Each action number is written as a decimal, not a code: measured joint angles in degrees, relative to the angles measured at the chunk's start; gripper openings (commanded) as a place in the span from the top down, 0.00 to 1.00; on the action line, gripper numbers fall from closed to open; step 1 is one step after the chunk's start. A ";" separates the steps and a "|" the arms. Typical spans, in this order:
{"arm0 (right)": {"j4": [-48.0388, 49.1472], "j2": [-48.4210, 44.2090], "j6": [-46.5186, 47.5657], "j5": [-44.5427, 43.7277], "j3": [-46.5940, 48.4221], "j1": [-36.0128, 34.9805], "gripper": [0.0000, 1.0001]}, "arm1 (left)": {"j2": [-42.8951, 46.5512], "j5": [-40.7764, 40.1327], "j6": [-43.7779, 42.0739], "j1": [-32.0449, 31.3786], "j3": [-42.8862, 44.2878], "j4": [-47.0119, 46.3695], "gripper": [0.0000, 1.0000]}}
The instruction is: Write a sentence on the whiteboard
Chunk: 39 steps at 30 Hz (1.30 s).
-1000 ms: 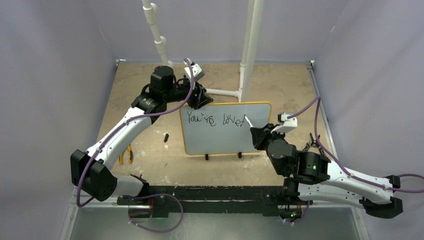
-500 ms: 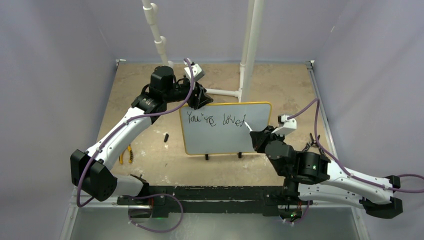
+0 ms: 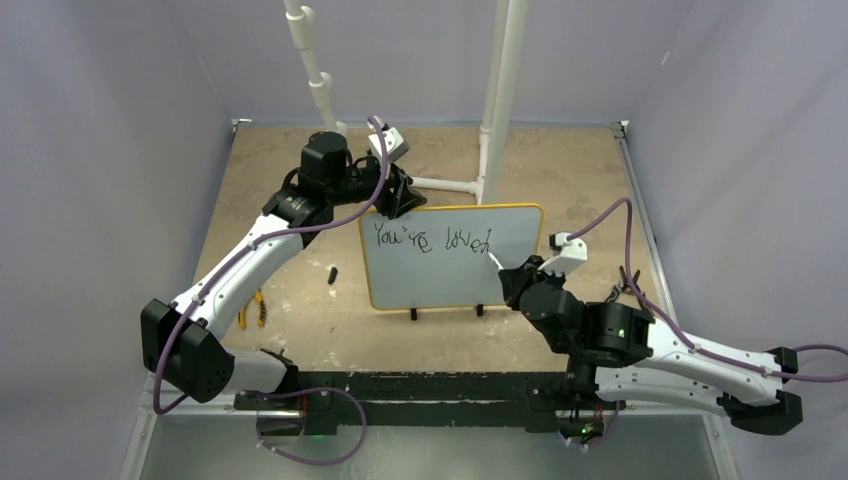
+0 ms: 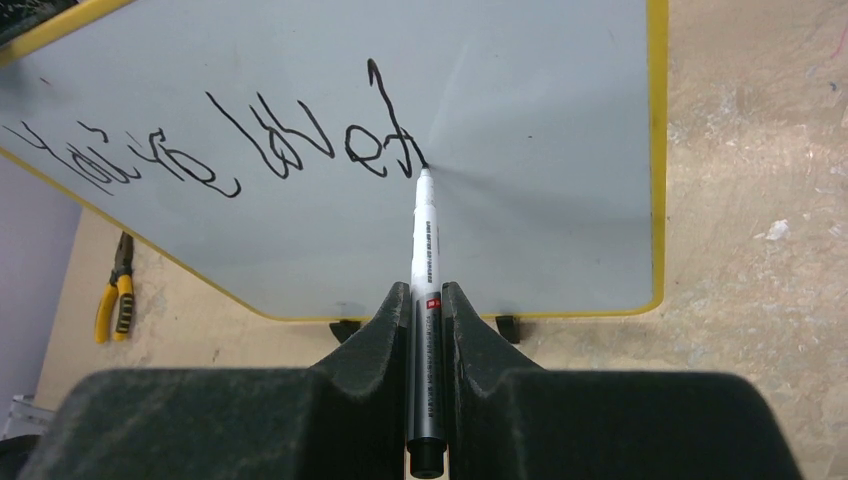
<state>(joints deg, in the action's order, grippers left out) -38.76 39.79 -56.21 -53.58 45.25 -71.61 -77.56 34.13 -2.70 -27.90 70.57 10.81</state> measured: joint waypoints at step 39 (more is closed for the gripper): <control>9.64 -2.05 10.49 2.12 -0.13 0.04 1.00 | 1.51 -3.91 1.55 0.00 -0.79 0.02 0.43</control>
<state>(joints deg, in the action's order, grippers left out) -29.12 37.74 -45.71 -51.46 45.12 -71.57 -76.05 30.22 -1.15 -27.90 69.78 10.83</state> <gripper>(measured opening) 0.142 0.566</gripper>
